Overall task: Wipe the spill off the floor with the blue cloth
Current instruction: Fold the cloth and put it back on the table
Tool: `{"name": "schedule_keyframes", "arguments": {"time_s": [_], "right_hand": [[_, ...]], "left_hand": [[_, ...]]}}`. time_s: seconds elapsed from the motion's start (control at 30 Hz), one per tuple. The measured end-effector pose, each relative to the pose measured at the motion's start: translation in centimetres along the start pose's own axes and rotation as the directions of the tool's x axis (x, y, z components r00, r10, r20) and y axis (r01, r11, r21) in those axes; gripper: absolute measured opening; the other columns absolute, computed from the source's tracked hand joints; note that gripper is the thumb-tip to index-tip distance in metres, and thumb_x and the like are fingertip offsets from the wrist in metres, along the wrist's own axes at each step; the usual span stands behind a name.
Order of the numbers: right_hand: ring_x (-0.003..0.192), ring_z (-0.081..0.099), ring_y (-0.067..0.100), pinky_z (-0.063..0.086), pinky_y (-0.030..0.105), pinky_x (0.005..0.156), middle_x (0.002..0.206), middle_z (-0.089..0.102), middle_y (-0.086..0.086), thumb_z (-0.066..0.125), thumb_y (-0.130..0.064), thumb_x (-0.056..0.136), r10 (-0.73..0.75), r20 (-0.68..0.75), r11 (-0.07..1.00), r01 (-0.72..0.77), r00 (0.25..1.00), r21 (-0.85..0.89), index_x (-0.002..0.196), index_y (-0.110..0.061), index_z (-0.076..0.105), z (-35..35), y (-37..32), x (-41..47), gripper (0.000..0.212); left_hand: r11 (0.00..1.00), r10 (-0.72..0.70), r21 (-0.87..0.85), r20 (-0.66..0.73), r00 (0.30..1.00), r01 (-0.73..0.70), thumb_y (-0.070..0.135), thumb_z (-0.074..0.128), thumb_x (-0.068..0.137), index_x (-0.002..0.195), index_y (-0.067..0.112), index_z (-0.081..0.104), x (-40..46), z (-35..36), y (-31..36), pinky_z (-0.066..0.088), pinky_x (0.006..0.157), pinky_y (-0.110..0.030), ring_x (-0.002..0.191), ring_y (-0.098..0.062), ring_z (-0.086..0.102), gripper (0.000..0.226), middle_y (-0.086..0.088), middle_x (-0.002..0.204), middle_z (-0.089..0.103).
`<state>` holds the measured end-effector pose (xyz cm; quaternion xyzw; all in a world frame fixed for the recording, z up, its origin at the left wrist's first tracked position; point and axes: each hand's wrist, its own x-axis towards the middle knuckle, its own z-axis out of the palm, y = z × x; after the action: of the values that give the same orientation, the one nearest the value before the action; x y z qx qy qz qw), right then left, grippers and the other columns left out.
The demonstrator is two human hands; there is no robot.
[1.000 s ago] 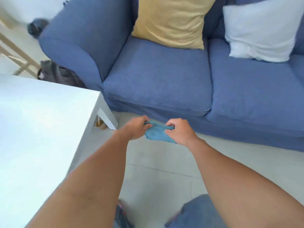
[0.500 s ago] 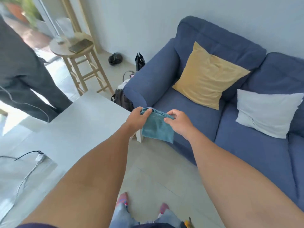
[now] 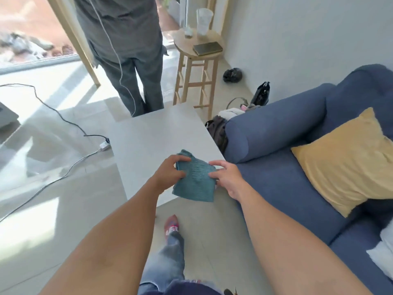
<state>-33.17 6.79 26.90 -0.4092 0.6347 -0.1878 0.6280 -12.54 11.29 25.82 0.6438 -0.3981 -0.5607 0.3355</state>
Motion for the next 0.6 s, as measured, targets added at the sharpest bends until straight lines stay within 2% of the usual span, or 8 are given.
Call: {"name": "schedule_keyframes", "arguments": {"time_s": [0.07, 0.13, 0.2, 0.3, 0.37, 0.47, 0.53, 0.6], "right_hand": [[0.081, 0.065, 0.026, 0.052, 0.023, 0.049, 0.094, 0.063, 0.015, 0.060, 0.014, 0.087, 0.010, 0.054, 0.999, -0.007, 0.998, -0.051, 0.114, -0.012, 0.071, 1.3, -0.9, 2.2, 0.039], [0.084, 0.068, 0.025, 0.057, 0.028, 0.056, 0.096, 0.065, 0.011, 0.059, 0.013, 0.088, 0.017, 0.099, 0.993, -0.005, 0.995, -0.119, 0.114, -0.018, 0.072, 2.3, -1.6, 4.4, 0.042], [0.085, 0.069, 0.024, 0.062, 0.036, 0.069, 0.096, 0.068, 0.011, 0.062, 0.010, 0.086, 0.003, 0.113, 0.989, 0.014, 0.994, -0.149, 0.108, -0.023, 0.075, 3.4, -2.0, 7.0, 0.042], [0.086, 0.070, 0.023, 0.060, 0.042, 0.088, 0.100, 0.075, 0.014, 0.070, 0.005, 0.082, 0.002, 0.090, 0.991, 0.011, 0.996, -0.134, 0.097, -0.027, 0.076, 4.7, -2.1, 10.7, 0.036], [0.090, 0.069, 0.023, 0.059, 0.041, 0.090, 0.105, 0.075, 0.015, 0.071, 0.006, 0.084, 0.039, 0.130, 0.990, -0.021, 0.991, -0.138, 0.100, -0.023, 0.076, 5.1, -1.6, 12.9, 0.034], [0.091, 0.067, 0.020, 0.059, 0.036, 0.088, 0.097, 0.070, 0.004, 0.068, 0.009, 0.086, 0.066, 0.185, 0.979, -0.029, 0.980, -0.200, 0.109, -0.014, 0.075, 5.5, -0.4, 16.9, 0.033], [0.093, 0.066, 0.020, 0.058, 0.035, 0.089, 0.098, 0.069, 0.000, 0.067, 0.008, 0.085, 0.060, 0.177, 0.965, -0.011, 0.982, -0.262, 0.109, -0.015, 0.075, 6.0, 0.9, 20.3, 0.034], [0.096, 0.067, 0.021, 0.057, 0.032, 0.085, 0.109, 0.068, 0.001, 0.066, 0.007, 0.084, 0.054, 0.179, 0.944, 0.008, 0.982, -0.331, 0.109, -0.017, 0.075, 6.7, 2.7, 23.6, 0.037]], "left_hand": [[0.999, -0.032, -0.025, -0.025, 0.999, 0.031, 0.011, 0.066, 0.068, 0.119, 0.027, 0.066, 1.4, -1.5, -1.0, 0.057, 0.087, -0.046, 0.117, -0.030, 0.056, 0.054, 0.006, 0.126, 0.048], [0.997, -0.060, -0.047, -0.025, 0.998, 0.059, 0.003, 0.069, 0.079, 0.127, 0.024, 0.061, 2.9, -2.5, -1.9, 0.061, 0.076, -0.044, 0.116, -0.030, 0.056, 0.054, 0.005, 0.129, 0.045], [0.995, -0.080, -0.067, -0.012, 0.997, 0.079, -0.004, 0.067, 0.085, 0.135, 0.019, 0.055, 4.8, -3.4, -2.9, 0.060, 0.062, -0.035, 0.116, -0.030, 0.055, 0.056, 0.002, 0.135, 0.040], [0.986, -0.121, -0.118, -0.026, 0.992, 0.117, -0.006, 0.067, 0.087, 0.140, 0.015, 0.051, 7.2, -4.3, -3.8, 0.062, 0.065, -0.039, 0.114, -0.030, 0.055, 0.060, 0.001, 0.138, 0.037], [0.982, -0.147, -0.121, -0.021, 0.989, 0.144, -0.006, 0.067, 0.087, 0.143, 0.015, 0.048, 8.6, -4.5, -4.8, 0.062, 0.071, -0.045, 0.105, -0.026, 0.059, 0.063, 0.002, 0.138, 0.035], [0.984, -0.166, -0.064, -0.013, 0.986, 0.165, -0.006, 0.069, 0.085, 0.145, 0.017, 0.043, 11.5, -4.7, -7.2, 0.060, 0.064, -0.035, 0.096, -0.018, 0.057, 0.070, 0.004, 0.138, 0.032], [0.982, -0.187, -0.043, -0.018, 0.982, 0.186, -0.007, 0.070, 0.083, 0.147, 0.017, 0.040, 13.6, -4.5, -9.8, 0.059, 0.060, -0.031, 0.103, -0.021, 0.054, 0.075, 0.006, 0.138, 0.030], [0.981, -0.191, 0.006, -0.042, 0.981, 0.192, -0.009, 0.069, 0.081, 0.149, 0.015, 0.038, 15.4, -4.0, -12.7, 0.060, 0.066, -0.031, 0.117, -0.023, 0.047, 0.079, 0.005, 0.141, 0.028]]}}
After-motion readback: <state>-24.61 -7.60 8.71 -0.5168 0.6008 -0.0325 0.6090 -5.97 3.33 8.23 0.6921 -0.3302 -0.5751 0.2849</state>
